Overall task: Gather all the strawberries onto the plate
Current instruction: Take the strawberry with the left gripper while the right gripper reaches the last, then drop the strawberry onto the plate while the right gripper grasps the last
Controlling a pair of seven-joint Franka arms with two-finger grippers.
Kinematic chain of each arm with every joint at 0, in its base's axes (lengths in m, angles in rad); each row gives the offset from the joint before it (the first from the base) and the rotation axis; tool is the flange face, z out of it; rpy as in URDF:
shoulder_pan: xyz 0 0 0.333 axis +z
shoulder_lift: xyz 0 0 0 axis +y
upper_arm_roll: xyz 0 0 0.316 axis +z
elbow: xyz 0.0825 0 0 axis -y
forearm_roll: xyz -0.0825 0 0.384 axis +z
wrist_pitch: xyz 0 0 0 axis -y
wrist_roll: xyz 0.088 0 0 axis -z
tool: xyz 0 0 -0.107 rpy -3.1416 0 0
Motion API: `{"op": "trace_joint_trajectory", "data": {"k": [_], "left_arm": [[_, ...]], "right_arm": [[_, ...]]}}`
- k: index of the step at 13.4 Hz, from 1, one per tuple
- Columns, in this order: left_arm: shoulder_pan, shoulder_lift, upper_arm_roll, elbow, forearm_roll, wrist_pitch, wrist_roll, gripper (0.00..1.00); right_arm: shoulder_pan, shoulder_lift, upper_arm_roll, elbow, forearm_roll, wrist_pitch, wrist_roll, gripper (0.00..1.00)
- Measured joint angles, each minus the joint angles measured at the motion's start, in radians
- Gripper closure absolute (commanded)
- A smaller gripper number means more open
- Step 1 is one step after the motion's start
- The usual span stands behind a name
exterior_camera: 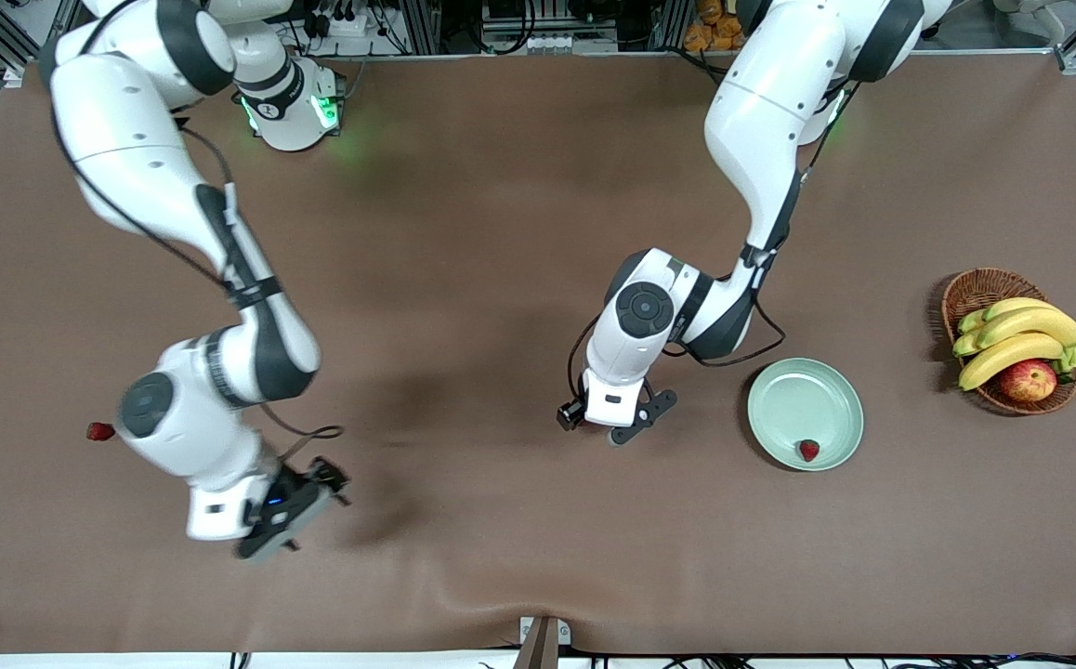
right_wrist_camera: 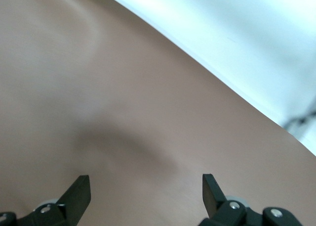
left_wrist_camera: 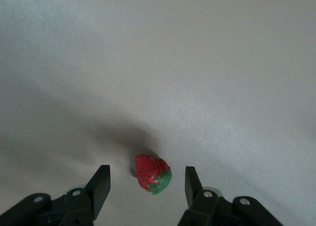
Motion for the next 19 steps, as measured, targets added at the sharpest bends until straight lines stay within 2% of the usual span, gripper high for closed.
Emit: {"op": "trace_joint_trajectory", "data": {"k": [3, 5, 8, 11, 12, 16, 19], "left_arm": [[-0.006, 0.007, 0.0, 0.007, 0.0, 0.006, -0.009, 0.4], [-0.01, 0.02, 0.0, 0.007, 0.0, 0.036, -0.021, 0.43], [-0.015, 0.042, 0.0, 0.008, 0.0, 0.073, -0.025, 0.56], [-0.014, 0.045, 0.001, 0.008, 0.0, 0.074, -0.026, 0.93], [-0.014, 0.045, 0.002, 0.009, 0.0, 0.074, -0.025, 1.0], [-0.007, 0.041, 0.009, 0.022, 0.072, 0.064, -0.023, 1.0], [0.06, -0.013, 0.018, 0.042, 0.091, -0.057, 0.045, 1.0]], "right_arm": [[-0.012, -0.035, -0.079, 0.0, 0.0, -0.104, 0.051, 0.0], [-0.012, -0.095, -0.124, 0.0, 0.0, -0.253, 0.1, 0.0], [-0.037, -0.172, -0.18, -0.005, 0.0, -0.437, 0.148, 0.0], [-0.123, -0.18, -0.188, -0.026, 0.0, -0.509, 0.153, 0.0], [-0.152, -0.18, -0.189, -0.037, 0.0, -0.522, 0.153, 0.0], [-0.223, -0.174, -0.206, -0.083, -0.013, -0.528, 0.153, 0.0], [-0.268, -0.153, -0.211, -0.1, -0.02, -0.5, 0.153, 0.0]]}}
